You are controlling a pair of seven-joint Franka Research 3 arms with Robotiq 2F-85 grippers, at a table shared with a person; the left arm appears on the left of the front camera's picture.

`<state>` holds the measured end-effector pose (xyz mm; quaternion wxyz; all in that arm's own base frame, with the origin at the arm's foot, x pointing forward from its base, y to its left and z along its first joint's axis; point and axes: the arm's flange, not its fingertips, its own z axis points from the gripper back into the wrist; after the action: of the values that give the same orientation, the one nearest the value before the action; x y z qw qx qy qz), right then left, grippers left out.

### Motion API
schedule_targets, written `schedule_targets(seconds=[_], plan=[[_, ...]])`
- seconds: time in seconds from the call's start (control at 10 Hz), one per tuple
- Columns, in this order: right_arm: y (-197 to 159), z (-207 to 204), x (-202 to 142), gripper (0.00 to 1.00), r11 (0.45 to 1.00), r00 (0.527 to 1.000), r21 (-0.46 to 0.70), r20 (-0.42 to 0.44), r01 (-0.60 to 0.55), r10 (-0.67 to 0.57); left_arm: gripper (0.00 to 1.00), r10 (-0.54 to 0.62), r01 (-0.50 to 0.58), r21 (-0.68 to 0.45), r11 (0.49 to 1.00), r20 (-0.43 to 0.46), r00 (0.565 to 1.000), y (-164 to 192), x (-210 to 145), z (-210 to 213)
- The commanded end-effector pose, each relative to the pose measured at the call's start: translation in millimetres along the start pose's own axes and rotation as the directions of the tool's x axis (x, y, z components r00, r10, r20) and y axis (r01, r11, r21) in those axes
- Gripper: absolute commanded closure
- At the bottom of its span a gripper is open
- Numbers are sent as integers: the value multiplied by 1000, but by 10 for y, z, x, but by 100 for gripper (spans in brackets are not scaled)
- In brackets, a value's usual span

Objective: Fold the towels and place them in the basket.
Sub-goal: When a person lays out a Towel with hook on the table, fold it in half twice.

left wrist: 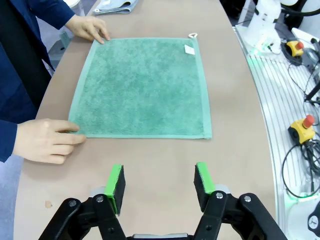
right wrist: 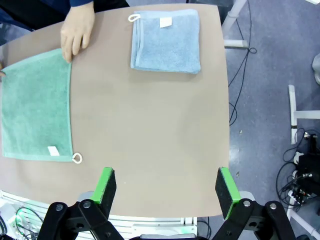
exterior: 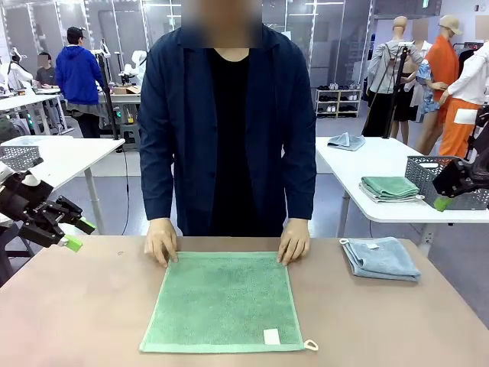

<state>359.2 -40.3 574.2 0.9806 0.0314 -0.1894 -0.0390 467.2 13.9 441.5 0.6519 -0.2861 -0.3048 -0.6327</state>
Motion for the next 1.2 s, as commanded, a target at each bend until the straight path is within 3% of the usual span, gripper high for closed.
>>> schedule_targets(seconds=[0.0, 0.1, 0.2, 0.3, 0.6, 0.8, 0.9, 1.1], plan=[[9, 46, 20, 0, 1000, 1000, 7, 6, -24, 24, 7, -2, 2, 16, 1000, 17, 1000, 9, 22, 39], [26, 69, 25, 0, 999, 999, 4, 6, -38, 38, 11, -2, 2, 14, 1000, 17, 1000, 9, 28, 48], [43, 92, 29, 0, 999, 999, 1, 5, -45, 45, 0, -4, 4, 13, 1000, 17, 1000, 4, 41, 54], [65, 122, 20, 0, 999, 999, -2, 22, -42, 42, 0, 3, -3, 34, 999, 8, 1000, -17, 57, 63], [400, 460, -38, 0, 972, 971, -47, 48, -230, 232, 0, -17, 24, 91, 996, -76, 997, -224, 477, 36], [836, 820, -46, 0, 879, 881, -98, 28, -467, 472, 0, -55, 75, 91, 993, -198, 979, -390, 1030, -46], [1054, 936, -79, 0, 809, 812, -96, 12, -580, 584, 0, -88, 115, 85, 990, -269, 959, -453, 1286, -152], [1402, 1063, -219, 0, 624, 625, -31, -21, -781, 781, 0, -123, 159, 51, 986, -421, 899, -527, 1659, -420]])
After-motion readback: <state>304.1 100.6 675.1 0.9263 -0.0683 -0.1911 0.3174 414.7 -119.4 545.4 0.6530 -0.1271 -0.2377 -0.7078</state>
